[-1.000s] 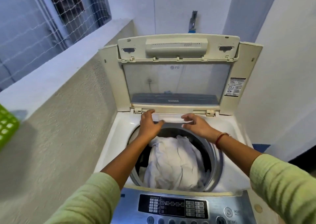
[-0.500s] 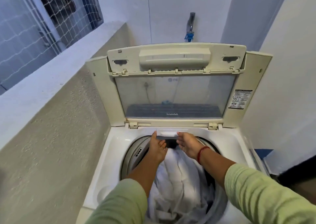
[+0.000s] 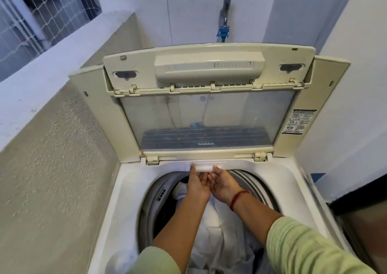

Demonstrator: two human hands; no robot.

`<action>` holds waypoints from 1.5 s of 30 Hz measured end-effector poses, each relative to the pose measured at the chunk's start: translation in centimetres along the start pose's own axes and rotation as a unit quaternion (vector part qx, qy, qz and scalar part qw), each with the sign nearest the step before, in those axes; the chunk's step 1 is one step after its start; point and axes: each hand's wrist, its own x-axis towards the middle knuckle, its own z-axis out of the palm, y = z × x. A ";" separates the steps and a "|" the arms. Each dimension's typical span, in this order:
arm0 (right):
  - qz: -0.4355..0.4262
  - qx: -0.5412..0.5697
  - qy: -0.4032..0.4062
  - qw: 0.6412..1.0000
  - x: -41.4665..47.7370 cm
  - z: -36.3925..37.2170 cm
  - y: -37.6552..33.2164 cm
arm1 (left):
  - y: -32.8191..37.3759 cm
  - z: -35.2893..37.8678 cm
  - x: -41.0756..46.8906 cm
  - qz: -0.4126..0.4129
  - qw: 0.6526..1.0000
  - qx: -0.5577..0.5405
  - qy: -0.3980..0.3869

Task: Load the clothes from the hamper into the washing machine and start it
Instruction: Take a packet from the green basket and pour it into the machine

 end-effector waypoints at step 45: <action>-0.060 0.006 -0.075 0.995 -1.6 -2.9 1.8 | -1.2 -2.8 -0.2 0.082 0.976 0.199 -0.034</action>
